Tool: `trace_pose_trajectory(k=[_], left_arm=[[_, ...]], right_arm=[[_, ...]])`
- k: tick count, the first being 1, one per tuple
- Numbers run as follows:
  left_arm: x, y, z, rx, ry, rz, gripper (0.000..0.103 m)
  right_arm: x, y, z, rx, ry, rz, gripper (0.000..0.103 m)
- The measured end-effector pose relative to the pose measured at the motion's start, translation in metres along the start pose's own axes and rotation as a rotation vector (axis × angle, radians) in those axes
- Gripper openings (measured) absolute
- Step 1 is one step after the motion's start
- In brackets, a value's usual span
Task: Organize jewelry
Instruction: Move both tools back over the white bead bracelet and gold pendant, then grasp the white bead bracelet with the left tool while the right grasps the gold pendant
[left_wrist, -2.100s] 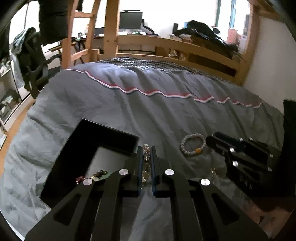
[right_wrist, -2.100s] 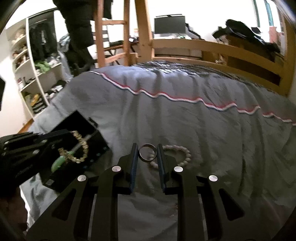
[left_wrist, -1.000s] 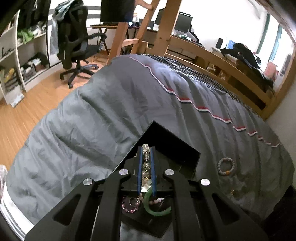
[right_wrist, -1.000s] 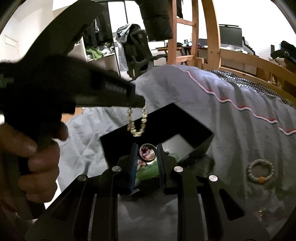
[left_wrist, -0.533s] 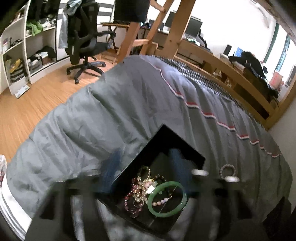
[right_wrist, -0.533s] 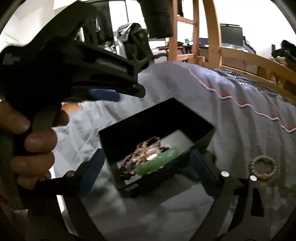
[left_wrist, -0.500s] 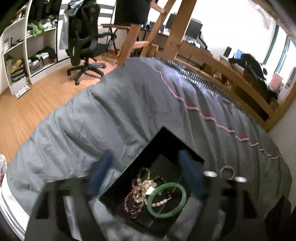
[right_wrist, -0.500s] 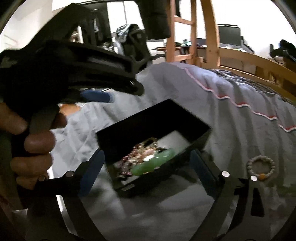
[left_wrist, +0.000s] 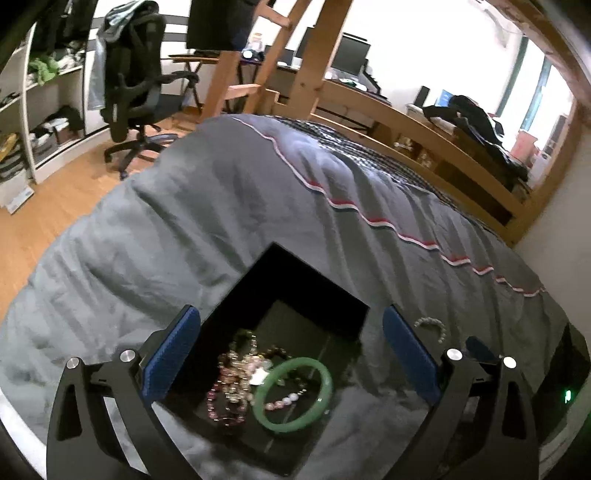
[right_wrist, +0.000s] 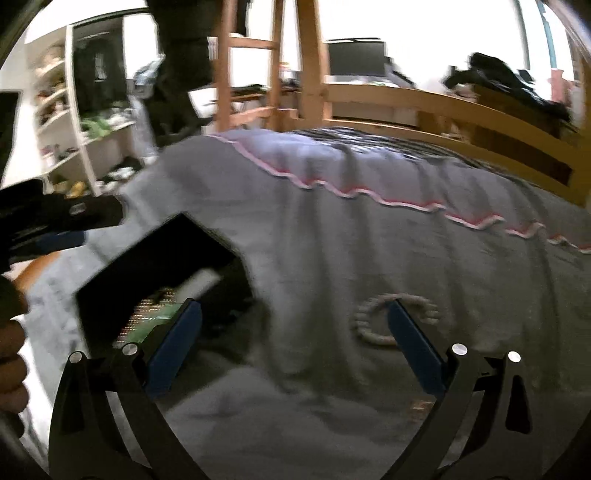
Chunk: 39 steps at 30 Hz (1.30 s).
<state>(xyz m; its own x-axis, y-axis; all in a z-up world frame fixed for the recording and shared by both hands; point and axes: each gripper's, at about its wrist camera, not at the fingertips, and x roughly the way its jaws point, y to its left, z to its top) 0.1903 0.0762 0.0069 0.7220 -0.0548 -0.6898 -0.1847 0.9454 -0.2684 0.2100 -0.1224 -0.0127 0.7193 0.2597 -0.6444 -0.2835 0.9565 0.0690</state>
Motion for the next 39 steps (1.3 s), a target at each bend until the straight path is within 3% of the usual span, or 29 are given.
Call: trace_pose_trajectory(k=[8, 13, 18, 20, 22, 25, 26, 28, 34, 39], left_arm=[[0.018, -0.018, -0.015, 0.043, 0.025, -0.067, 0.097], [0.026, -0.035, -0.027, 0.068, 0.013, -0.113, 0.097], [0.037, -0.069, -0.038, 0.148, 0.02, -0.168, 0.097], [0.038, -0.087, -0.046, 0.211, 0.009, -0.179, 0.097], [0.038, -0.104, -0.055, 0.271, -0.013, -0.164, 0.097], [0.044, -0.118, -0.066, 0.347, -0.001, -0.173, 0.076], [0.048, -0.12, -0.068, 0.359, 0.019, -0.179, 0.067], [0.056, -0.122, -0.071, 0.368, 0.046, -0.187, 0.061], [0.081, -0.121, -0.068, 0.311, 0.143, -0.311, 0.064], [0.103, -0.136, -0.072, 0.327, 0.159, -0.28, 0.066]], right_arm=[[-0.002, -0.071, -0.005, 0.151, 0.112, -0.18, 0.099], [-0.008, -0.09, -0.019, 0.203, 0.15, -0.221, 0.099], [-0.013, -0.083, -0.033, 0.172, 0.169, -0.19, 0.099], [-0.009, -0.08, -0.034, 0.16, 0.182, -0.153, 0.094], [-0.001, -0.082, -0.037, 0.158, 0.225, -0.132, 0.064], [0.008, -0.085, -0.043, 0.161, 0.262, -0.107, 0.047], [0.011, -0.085, -0.044, 0.157, 0.27, -0.105, 0.044], [0.017, -0.087, -0.045, 0.161, 0.281, -0.088, 0.042], [0.037, -0.099, -0.052, 0.209, 0.344, -0.055, 0.04], [0.043, -0.095, -0.055, 0.199, 0.359, -0.052, 0.039]])
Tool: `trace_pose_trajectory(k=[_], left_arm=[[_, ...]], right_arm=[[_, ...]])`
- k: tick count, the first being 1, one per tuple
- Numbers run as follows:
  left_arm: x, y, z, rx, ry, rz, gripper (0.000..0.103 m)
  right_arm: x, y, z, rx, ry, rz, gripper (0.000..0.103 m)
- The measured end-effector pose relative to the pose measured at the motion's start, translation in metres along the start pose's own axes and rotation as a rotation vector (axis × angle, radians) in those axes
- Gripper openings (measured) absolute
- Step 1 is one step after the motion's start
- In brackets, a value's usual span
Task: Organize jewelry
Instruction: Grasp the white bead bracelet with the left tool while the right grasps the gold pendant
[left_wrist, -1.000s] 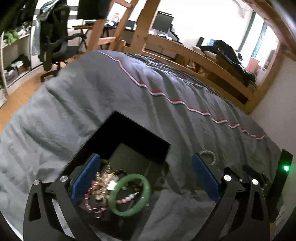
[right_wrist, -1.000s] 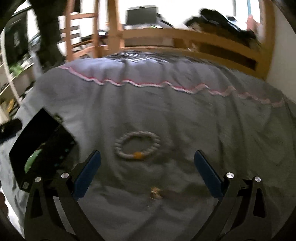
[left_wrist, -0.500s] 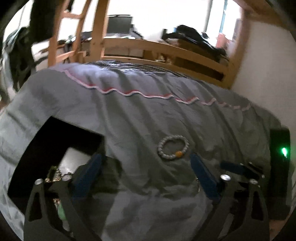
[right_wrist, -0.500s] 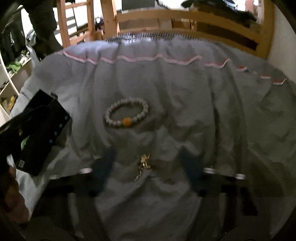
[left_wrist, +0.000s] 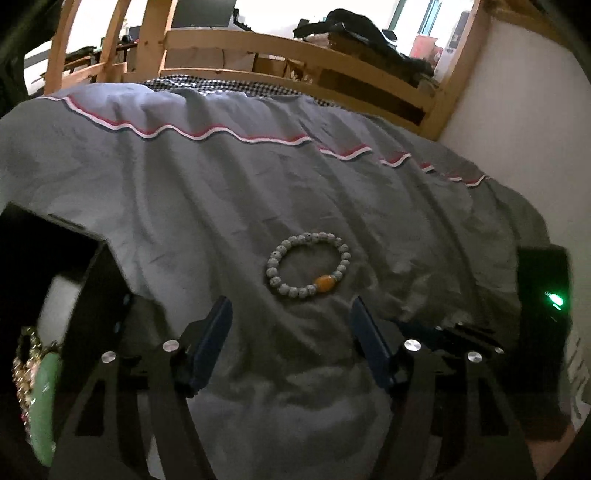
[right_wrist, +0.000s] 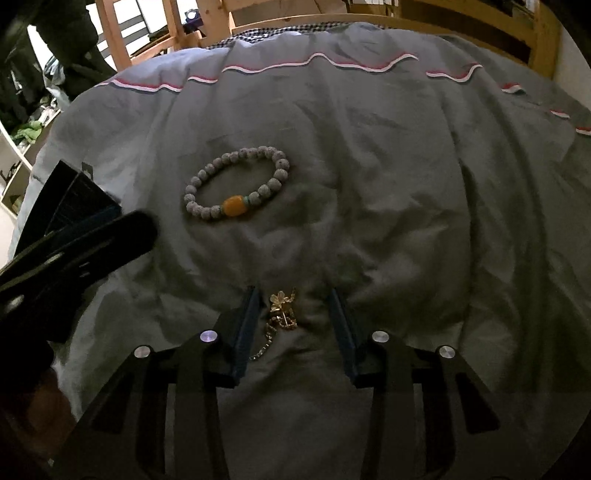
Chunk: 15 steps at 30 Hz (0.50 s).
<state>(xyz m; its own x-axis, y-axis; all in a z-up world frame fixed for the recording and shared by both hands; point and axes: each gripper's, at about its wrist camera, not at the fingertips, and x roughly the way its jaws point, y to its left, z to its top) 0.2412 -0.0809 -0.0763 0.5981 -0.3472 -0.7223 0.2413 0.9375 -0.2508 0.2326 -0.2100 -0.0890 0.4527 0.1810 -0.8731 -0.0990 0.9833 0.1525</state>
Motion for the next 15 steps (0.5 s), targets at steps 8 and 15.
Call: trace_pose_trajectory(k=[8, 15], left_arm=[[0.043, 0.001, 0.021, -0.072, 0.039, -0.001, 0.07], [0.054, 0.022, 0.017, -0.145, 0.087, 0.033, 0.017]], right_arm=[[0.002, -0.004, 0.002, 0.007, 0.009, 0.008, 0.017], [-0.011, -0.021, 0.009, 0.083, -0.058, -0.011, 0.009]])
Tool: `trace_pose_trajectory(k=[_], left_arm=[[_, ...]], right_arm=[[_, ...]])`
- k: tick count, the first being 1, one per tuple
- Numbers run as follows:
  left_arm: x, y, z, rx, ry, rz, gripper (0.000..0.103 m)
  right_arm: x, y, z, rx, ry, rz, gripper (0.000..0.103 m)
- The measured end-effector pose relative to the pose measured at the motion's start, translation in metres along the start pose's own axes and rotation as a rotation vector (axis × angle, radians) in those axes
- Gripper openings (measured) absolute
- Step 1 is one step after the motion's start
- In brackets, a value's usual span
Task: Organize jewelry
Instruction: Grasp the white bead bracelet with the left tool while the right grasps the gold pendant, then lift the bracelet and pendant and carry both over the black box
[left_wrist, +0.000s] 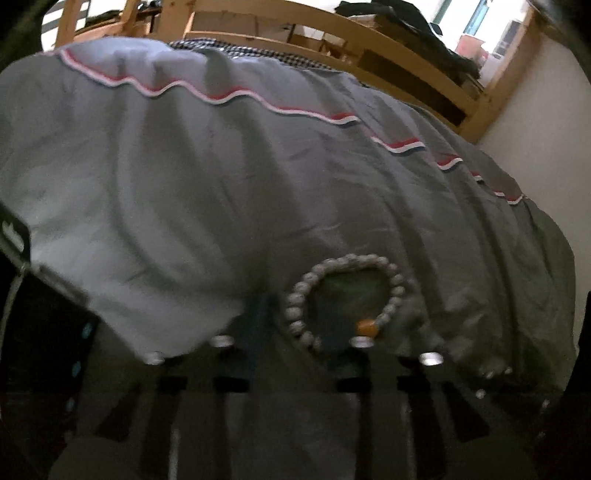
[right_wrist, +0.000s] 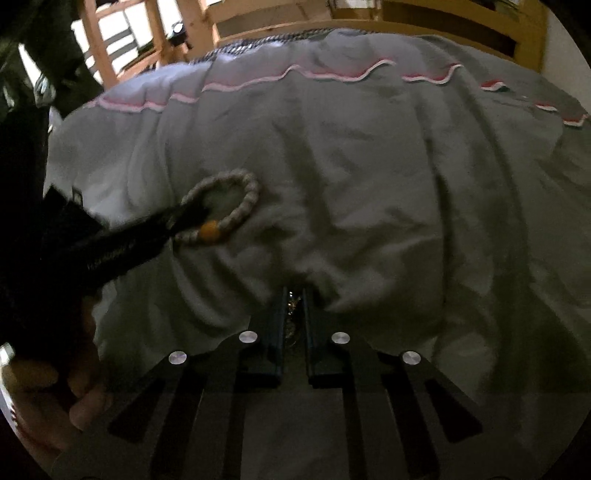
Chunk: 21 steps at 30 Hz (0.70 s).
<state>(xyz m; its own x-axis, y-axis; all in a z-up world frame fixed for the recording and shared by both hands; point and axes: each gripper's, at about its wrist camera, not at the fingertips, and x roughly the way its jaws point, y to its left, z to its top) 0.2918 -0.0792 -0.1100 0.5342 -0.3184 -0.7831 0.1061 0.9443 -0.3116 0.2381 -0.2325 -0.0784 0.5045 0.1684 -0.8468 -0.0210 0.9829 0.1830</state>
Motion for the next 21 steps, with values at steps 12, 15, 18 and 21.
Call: trace_pose_trajectory(k=[12, 15, 18, 21], left_arm=[[-0.035, 0.002, -0.017, -0.024, 0.016, -0.027, 0.008], [-0.053, 0.003, -0.02, -0.036, -0.004, -0.026, 0.008], [-0.069, 0.005, -0.022, -0.055, -0.019, -0.019, 0.008], [-0.095, 0.011, -0.027, -0.066, -0.046, 0.006, 0.008]], right_arm=[[-0.036, -0.007, 0.015, 0.05, -0.119, 0.064, 0.005], [-0.04, -0.003, 0.019, 0.051, -0.145, 0.087, 0.005], [-0.044, -0.005, 0.02, 0.057, -0.158, 0.109, 0.005], [-0.049, -0.001, 0.021, 0.048, -0.193, 0.137, 0.005]])
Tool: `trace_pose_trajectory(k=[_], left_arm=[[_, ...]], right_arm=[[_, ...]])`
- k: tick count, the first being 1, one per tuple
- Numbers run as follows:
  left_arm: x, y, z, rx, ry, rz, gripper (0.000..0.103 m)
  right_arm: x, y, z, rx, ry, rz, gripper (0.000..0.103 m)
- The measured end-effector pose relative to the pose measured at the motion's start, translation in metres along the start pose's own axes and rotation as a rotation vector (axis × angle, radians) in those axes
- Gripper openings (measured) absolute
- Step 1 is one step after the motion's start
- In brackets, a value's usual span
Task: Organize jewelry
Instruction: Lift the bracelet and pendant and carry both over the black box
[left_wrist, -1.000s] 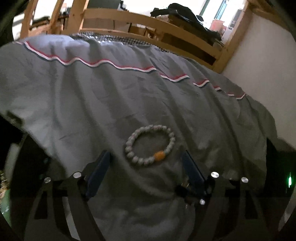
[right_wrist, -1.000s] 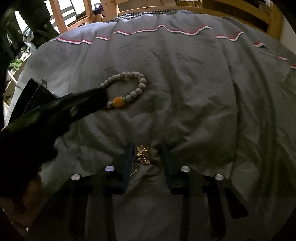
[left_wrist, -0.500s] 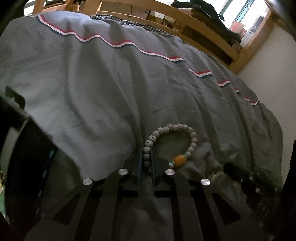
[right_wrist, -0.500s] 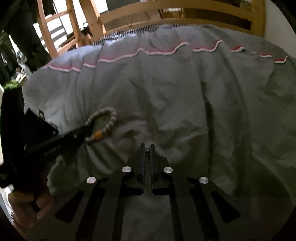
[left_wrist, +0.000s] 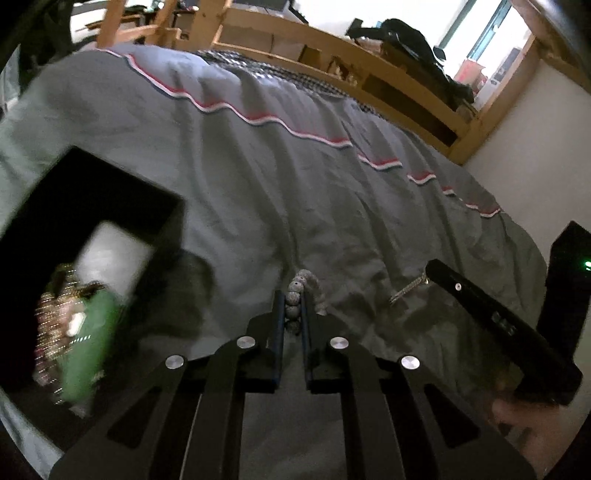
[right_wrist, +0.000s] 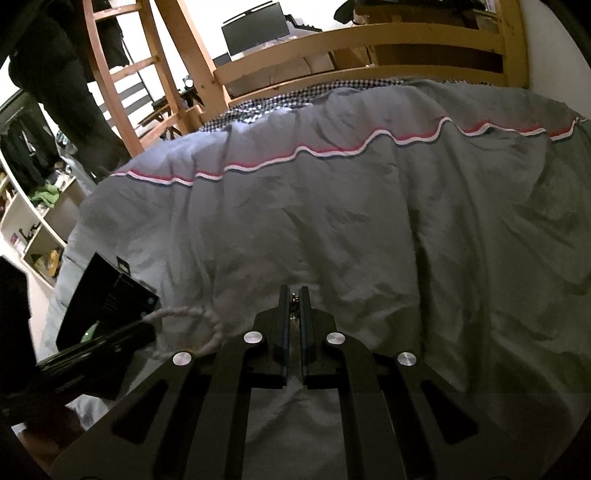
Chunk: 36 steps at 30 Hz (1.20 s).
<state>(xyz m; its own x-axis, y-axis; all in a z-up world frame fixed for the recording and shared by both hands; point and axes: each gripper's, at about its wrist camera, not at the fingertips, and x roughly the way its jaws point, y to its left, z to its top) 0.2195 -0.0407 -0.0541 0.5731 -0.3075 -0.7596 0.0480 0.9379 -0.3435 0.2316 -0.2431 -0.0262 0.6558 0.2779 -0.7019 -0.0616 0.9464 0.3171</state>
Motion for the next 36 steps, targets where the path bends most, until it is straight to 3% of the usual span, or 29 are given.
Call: trace_pose_trajectory(k=[7, 14, 17, 24, 29, 36], left_arm=[[-0.053, 0.012, -0.003, 0.021, -0.12, 0.056, 0.008], [-0.075, 0.011, 0.005, 0.052, -0.179, 0.021, 0.008], [-0.077, 0.018, 0.009, 0.035, -0.189, 0.029, 0.008], [-0.069, 0.047, 0.01, -0.034, -0.16, 0.089, 0.008], [-0.076, 0.055, 0.012, -0.062, -0.173, 0.099, 0.008], [-0.102, 0.061, 0.014, -0.076, -0.248, 0.167, 0.008]], right_arm=[[-0.016, 0.032, 0.0, -0.11, -0.078, 0.073, 0.005], [-0.026, 0.058, 0.001, -0.173, -0.114, 0.149, 0.005], [-0.029, 0.061, 0.004, -0.2, -0.126, 0.11, 0.005], [-0.007, 0.03, 0.004, -0.125, -0.03, 0.038, 0.005], [-0.01, 0.025, 0.004, -0.046, -0.041, 0.161, 0.005], [-0.017, 0.059, 0.003, -0.094, -0.055, 0.204, 0.005]])
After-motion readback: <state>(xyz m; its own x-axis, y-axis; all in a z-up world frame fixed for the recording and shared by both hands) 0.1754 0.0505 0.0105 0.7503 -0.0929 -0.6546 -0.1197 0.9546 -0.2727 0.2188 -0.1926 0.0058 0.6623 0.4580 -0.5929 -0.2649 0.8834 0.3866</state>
